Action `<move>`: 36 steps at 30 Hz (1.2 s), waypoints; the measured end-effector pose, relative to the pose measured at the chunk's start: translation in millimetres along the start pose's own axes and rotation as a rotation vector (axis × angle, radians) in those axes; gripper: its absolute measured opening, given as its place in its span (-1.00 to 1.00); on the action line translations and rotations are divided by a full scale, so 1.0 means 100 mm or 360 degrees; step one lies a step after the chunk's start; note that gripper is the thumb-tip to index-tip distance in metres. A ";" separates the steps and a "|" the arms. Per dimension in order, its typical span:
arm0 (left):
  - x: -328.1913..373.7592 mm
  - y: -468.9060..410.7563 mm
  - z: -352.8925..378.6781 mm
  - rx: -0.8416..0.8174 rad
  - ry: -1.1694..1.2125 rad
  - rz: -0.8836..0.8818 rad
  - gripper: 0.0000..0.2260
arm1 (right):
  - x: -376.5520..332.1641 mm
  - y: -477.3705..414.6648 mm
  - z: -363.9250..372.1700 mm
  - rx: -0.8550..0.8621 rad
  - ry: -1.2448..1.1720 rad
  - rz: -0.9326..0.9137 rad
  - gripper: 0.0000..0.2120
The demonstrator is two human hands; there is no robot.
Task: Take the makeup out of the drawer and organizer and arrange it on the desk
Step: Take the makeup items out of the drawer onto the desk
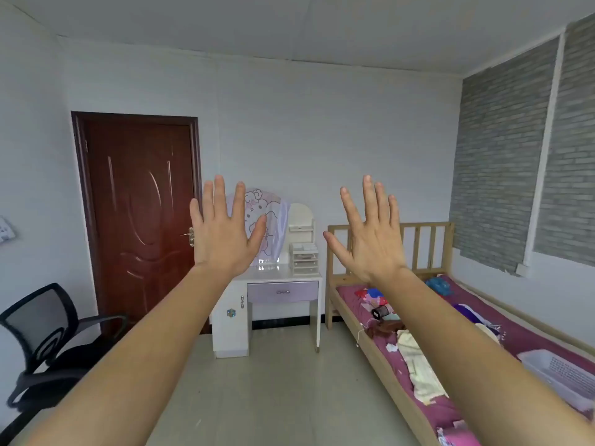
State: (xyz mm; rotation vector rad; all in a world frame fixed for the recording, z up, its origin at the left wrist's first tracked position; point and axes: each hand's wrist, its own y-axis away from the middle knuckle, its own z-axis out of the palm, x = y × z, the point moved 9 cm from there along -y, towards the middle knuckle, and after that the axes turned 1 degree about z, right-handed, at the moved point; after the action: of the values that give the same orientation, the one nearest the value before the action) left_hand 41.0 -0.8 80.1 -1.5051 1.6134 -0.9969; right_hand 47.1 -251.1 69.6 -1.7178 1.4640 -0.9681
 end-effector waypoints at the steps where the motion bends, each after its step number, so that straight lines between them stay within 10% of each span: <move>1: -0.01 -0.05 0.07 -0.0040 0.0001 -0.0010 -0.36 | -0.03 -0.05 0.04 -0.0010 0.0022 -0.0019 -0.22; 22: 0.10 -0.89 4.33 -0.0527 0.0103 0.0011 -0.34 | 0.94 -1.13 4.24 -0.0362 -0.0179 -0.0008 -0.23; 36: -1.03 -1.35 7.67 -0.0776 0.0034 -0.0170 -0.30 | 0.39 -1.96 7.92 -0.0731 -0.0164 -0.0174 -0.23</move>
State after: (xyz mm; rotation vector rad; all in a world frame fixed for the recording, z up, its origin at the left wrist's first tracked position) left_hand 791.1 44.6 -149.0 -1.9210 1.8999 -0.7025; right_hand 833.8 -240.4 -152.0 -2.1569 1.6251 -0.6122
